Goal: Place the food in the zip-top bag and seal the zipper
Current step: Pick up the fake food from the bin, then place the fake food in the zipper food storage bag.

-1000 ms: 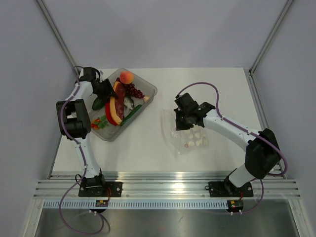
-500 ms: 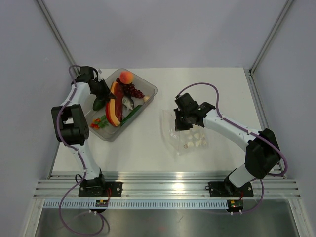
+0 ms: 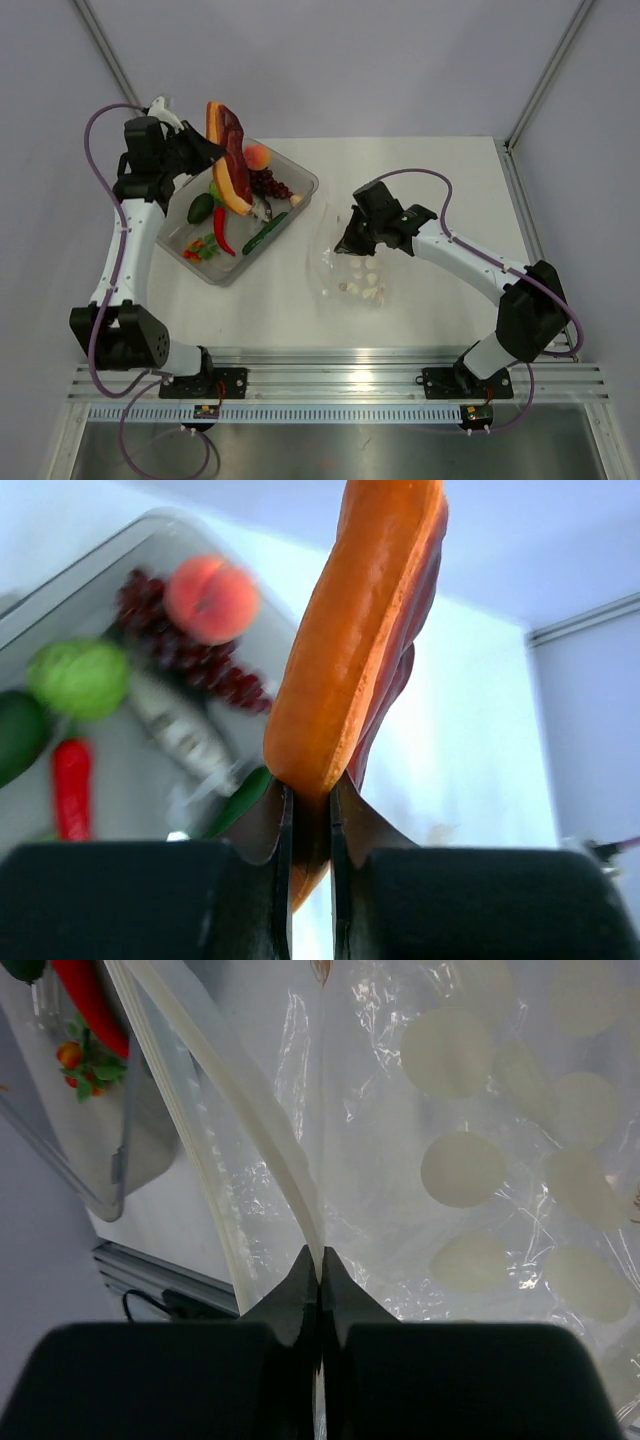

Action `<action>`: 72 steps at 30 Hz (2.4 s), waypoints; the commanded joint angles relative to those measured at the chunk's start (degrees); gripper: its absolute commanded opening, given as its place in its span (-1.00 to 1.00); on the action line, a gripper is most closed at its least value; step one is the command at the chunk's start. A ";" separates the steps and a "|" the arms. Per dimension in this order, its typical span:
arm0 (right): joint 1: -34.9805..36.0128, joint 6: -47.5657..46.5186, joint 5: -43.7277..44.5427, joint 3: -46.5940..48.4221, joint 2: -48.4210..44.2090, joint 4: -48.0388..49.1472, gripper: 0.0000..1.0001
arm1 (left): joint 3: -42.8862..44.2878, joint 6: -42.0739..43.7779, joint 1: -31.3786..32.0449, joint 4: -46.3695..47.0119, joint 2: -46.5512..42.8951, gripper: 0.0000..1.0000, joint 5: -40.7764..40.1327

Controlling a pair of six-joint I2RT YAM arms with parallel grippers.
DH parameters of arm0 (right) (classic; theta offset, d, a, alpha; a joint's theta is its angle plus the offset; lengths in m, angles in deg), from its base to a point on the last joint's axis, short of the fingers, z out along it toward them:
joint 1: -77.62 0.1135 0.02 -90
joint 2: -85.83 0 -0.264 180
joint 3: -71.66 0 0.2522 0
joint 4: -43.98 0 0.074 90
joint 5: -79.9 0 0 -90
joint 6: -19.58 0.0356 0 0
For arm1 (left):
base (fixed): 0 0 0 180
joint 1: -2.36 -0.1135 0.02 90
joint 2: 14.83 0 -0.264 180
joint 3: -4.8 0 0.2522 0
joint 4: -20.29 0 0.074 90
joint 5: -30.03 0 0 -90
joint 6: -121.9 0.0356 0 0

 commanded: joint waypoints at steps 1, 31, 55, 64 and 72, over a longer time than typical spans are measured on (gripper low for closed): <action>0.00 8.43 -2.67 2.64 1.09 6.41 -1.00 | -8.13 -10.38 3.40 15.58 -5.39 -1.00 1.48; 0.00 14.50 -6.28 8.27 7.25 12.30 -1.00 | -24.15 -25.07 23.89 24.40 -19.75 -1.00 -30.34; 0.00 10.90 -10.93 17.40 11.28 11.60 -1.00 | -31.36 -18.93 32.33 27.65 -18.16 -1.00 -39.22; 0.09 11.51 -14.01 25.23 15.68 11.69 -1.00 | -32.85 -16.11 33.65 28.70 -18.34 -1.00 -40.45; 0.00 12.12 -12.25 25.85 16.56 13.79 -1.00 | -34.26 -12.69 33.92 27.48 -20.44 -1.00 -38.00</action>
